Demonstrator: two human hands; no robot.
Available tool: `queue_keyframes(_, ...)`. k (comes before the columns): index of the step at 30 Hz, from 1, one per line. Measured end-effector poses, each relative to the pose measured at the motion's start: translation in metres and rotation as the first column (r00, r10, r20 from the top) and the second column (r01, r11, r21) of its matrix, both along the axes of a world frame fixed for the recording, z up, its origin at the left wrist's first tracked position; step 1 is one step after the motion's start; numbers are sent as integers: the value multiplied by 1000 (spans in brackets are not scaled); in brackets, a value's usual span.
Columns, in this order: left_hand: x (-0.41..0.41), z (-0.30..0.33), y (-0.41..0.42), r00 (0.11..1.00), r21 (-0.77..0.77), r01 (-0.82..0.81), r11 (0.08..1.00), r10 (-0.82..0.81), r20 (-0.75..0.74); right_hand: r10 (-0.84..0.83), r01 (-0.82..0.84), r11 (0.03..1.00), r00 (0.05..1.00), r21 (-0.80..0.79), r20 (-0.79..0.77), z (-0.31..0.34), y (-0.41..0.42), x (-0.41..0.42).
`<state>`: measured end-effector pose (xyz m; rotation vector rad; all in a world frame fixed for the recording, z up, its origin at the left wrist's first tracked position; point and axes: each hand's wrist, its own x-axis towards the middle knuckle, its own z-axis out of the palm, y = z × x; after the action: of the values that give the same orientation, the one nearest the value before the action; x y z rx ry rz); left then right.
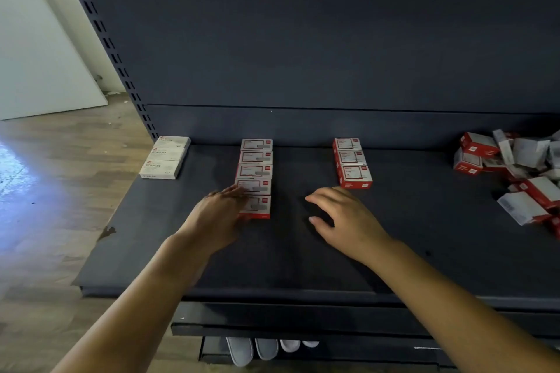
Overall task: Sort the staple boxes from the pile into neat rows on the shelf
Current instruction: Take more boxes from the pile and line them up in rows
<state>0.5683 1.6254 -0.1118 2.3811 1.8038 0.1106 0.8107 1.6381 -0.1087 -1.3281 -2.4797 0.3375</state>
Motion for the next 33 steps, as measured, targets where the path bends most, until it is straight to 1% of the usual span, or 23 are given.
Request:
queue_keyframes(2,20,6,-2,998,26,-37,999,38,-46,14,-14,1000,1000,5,-15,3,-1,13)
queue_keyframes(4,45,7,-5,998,69,-50,996,52,-24,13,-13,1000,999,8,-32,6,-1,27)
queue_keyframes(5,58,5,-8,998,89,-60,994,58,19,12,-12,1000,999,10,-43,7,-2,34)
queue_keyframes(7,85,2,-14,998,123,-15,992,8,56,14,-13,1000,998,10,-58,6,-4,49)
queue_keyframes(10,131,-1,-19,995,176,68,982,-80,61,11,-11,1000,998,-1,-57,4,-8,79)
queue_keyframes(12,163,-2,-23,985,165,108,980,-129,117,-6,6,1000,999,3,-45,3,-11,100)
queue_keyframes(13,178,-3,-23,978,143,110,984,-133,163,-18,18,1000,999,-1,-33,3,-12,111)
queue_keyframes(14,191,-4,-23,974,149,114,982,-140,179,-30,30,1000,999,-6,-25,3,-12,122)
queue_keyframes(18,247,-6,-22,967,154,149,977,-176,182,-50,50,999,999,-4,-16,-3,-17,173)
queue_keyframes(23,304,-5,-25,966,180,145,973,-179,188,-58,61,997,996,48,-64,-11,-18,233)
queue_keyframes(30,354,-7,-18,970,212,160,964,-193,149,-102,117,982,989,148,-108,-20,-12,290)
queue_keyframes(33,369,-1,-7,969,235,144,961,-185,162,-123,148,975,981,169,-148,-17,1,304)
